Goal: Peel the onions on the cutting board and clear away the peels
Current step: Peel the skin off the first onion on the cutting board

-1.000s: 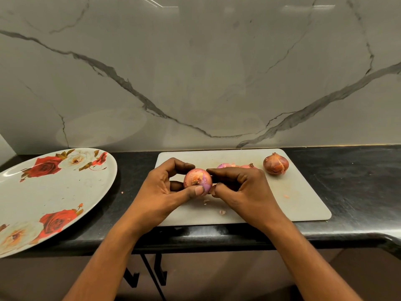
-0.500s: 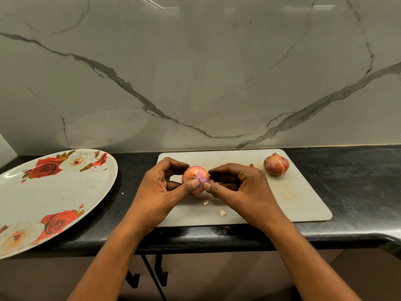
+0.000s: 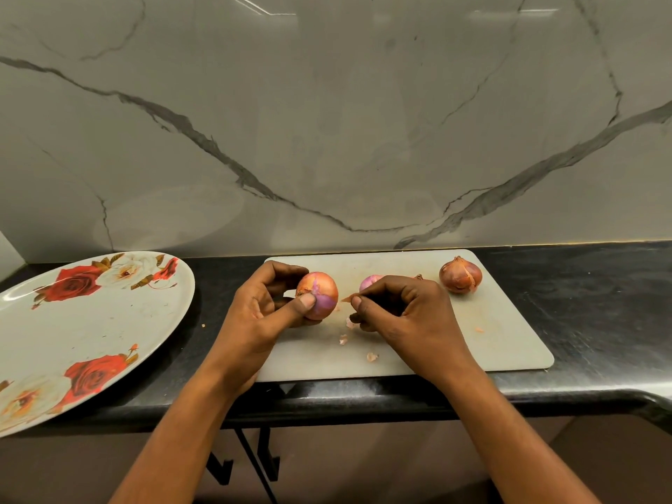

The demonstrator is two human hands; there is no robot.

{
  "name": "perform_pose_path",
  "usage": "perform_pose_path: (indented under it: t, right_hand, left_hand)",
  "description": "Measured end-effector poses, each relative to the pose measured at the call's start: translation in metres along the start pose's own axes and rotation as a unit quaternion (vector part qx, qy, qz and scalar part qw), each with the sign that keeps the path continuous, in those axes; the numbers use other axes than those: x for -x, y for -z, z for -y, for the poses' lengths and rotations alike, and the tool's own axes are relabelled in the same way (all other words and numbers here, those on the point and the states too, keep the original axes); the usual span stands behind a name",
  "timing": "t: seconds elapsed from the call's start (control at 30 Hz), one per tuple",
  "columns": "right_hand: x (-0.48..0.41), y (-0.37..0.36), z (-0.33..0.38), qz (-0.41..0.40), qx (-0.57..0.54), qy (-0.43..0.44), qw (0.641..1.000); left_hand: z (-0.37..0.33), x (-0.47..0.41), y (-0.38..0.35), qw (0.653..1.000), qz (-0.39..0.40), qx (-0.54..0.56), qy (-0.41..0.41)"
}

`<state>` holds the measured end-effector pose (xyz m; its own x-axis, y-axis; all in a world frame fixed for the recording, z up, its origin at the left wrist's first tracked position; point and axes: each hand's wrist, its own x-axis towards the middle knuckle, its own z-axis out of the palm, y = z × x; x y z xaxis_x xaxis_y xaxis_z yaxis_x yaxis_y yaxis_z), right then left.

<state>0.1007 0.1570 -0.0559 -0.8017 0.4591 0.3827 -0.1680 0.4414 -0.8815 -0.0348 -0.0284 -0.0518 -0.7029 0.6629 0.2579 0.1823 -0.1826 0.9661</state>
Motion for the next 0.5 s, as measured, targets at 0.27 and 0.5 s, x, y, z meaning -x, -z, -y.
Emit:
perform_pose_path:
  t: [0.27, 0.5]
  right_hand:
    - [-0.0012, 0.0009, -0.004, -0.024, 0.038, -0.002, 0.999]
    - [-0.0006, -0.0015, 0.0007, 0.003, 0.017, 0.012, 1.0]
  left_hand:
    - [0.0026, 0.0001, 0.0009, 0.999, 0.008, -0.04, -0.015]
    - [0.001, 0.0023, -0.0033, 0.993, 0.037, -0.11, -0.028]
